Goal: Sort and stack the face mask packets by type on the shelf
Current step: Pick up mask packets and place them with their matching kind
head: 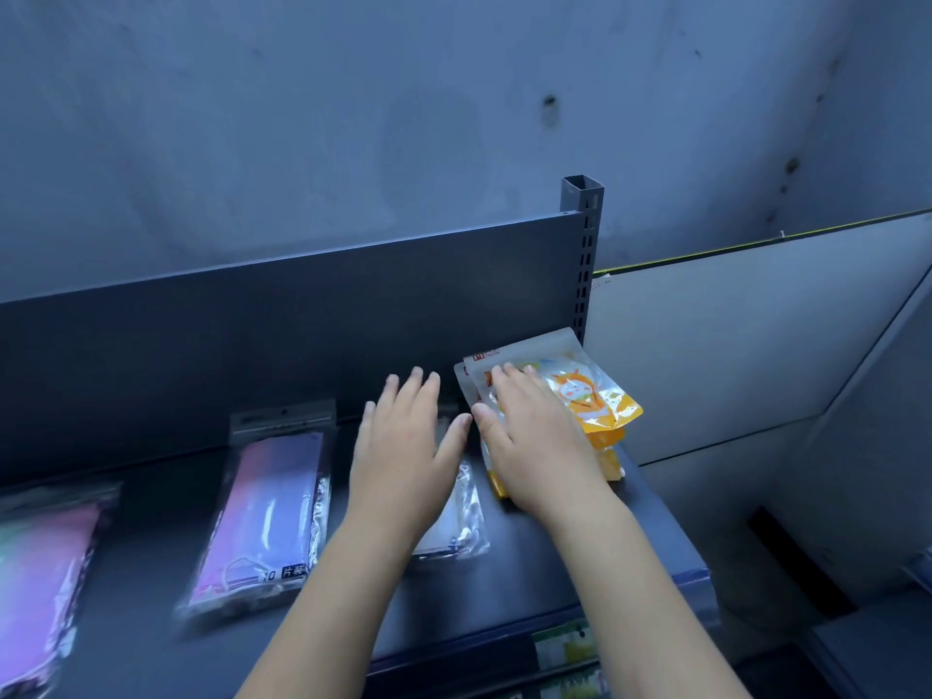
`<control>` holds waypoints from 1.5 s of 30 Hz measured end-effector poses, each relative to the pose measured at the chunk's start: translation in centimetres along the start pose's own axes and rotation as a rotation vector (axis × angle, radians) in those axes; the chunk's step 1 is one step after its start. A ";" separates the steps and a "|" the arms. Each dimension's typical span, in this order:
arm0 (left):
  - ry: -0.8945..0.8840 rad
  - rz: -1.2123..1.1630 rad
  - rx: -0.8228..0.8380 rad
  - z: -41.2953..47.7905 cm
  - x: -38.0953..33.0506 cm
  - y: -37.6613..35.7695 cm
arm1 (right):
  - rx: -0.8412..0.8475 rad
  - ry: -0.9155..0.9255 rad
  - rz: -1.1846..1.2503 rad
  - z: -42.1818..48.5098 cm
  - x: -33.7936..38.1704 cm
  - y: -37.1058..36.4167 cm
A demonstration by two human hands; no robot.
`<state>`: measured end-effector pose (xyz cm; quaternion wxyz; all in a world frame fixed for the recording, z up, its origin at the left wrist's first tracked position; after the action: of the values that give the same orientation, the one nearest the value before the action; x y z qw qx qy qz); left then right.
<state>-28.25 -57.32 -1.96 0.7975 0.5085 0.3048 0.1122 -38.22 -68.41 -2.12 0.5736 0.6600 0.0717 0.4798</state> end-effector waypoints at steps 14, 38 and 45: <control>0.105 0.139 -0.038 -7.8 17.4 12.1 | 0.079 0.017 0.184 -4.9 17.2 -9.7; 0.293 0.113 -0.014 -15.9 36.0 19.9 | 0.287 0.160 0.112 -8.6 35.5 -23.7; 0.333 0.121 -0.008 -19.8 47.0 25.2 | 0.296 0.179 0.106 -11.3 45.3 -30.5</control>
<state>0.31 -8.14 -3.21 0.7298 0.4972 0.4009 0.2437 -8.44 -21.29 -3.70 0.4354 0.6949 0.1575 0.5502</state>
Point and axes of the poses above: each hand's wrist, its own z-axis towards the middle knuckle, its own y-axis out of the back of the hand, x = y × z, the point moved 9 cm from there along z, towards the middle knuckle, and after that the axes turned 6 degrees about -y, right-handed, at the moved point
